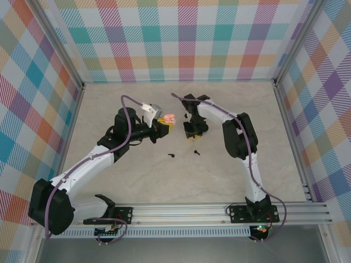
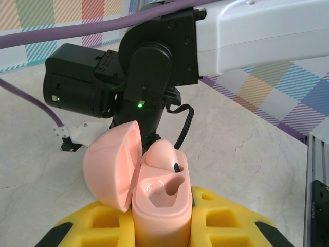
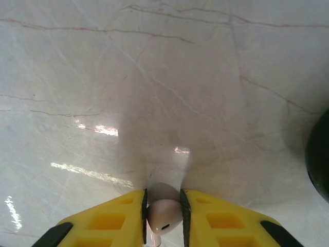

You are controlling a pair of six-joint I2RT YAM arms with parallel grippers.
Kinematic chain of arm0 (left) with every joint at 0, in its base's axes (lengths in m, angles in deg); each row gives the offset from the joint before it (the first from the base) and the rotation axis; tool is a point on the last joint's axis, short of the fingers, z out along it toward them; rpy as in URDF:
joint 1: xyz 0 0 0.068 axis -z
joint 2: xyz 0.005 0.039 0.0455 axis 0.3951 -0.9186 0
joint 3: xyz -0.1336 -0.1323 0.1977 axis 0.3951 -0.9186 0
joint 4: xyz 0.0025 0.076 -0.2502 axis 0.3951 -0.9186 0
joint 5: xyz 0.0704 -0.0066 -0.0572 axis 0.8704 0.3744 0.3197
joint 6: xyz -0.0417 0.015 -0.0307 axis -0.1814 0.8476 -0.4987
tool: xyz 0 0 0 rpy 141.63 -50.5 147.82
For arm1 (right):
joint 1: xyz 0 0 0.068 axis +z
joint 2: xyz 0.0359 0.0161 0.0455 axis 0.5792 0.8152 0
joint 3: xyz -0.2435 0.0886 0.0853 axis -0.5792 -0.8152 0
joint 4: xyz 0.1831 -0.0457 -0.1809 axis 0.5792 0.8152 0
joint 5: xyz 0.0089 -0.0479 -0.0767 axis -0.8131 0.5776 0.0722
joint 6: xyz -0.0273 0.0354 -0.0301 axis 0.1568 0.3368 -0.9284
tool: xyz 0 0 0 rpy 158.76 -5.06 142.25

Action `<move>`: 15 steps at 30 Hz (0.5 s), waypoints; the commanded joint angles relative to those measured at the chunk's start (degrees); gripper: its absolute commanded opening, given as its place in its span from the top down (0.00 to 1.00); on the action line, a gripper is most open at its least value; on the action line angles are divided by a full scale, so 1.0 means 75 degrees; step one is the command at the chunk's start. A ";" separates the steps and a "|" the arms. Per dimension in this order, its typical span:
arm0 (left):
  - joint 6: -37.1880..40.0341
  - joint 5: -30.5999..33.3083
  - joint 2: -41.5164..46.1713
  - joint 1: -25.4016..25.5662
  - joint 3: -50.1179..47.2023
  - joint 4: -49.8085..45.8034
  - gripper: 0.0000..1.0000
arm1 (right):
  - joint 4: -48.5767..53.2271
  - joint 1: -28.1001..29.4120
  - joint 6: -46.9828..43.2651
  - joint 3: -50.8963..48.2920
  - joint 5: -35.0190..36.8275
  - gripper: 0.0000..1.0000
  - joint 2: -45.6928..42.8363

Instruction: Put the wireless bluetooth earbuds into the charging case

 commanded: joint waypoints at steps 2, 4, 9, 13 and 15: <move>0.0053 0.0021 0.0105 0.0033 -0.0017 0.0164 0.93 | -0.0259 -0.0243 0.0618 -0.0644 -0.0204 0.75 -0.0368; 0.0044 0.0021 0.0098 0.0033 -0.0019 0.0176 0.93 | -0.0518 -0.0315 0.0786 -0.0890 -0.0311 0.75 -0.0550; -0.0059 0.0085 0.0016 0.0033 -0.0074 0.0279 0.93 | -0.1096 -0.0506 0.1108 -0.1452 -0.0572 0.75 -0.0994; -0.0251 0.0249 -0.0133 0.0033 -0.0155 0.0471 0.93 | -0.1656 -0.0707 0.1340 -0.1943 -0.1036 0.75 -0.1372; -0.0370 0.0399 -0.0236 0.0036 -0.0212 0.0599 0.93 | -0.1913 -0.0792 0.1444 -0.2171 -0.1276 0.76 -0.1553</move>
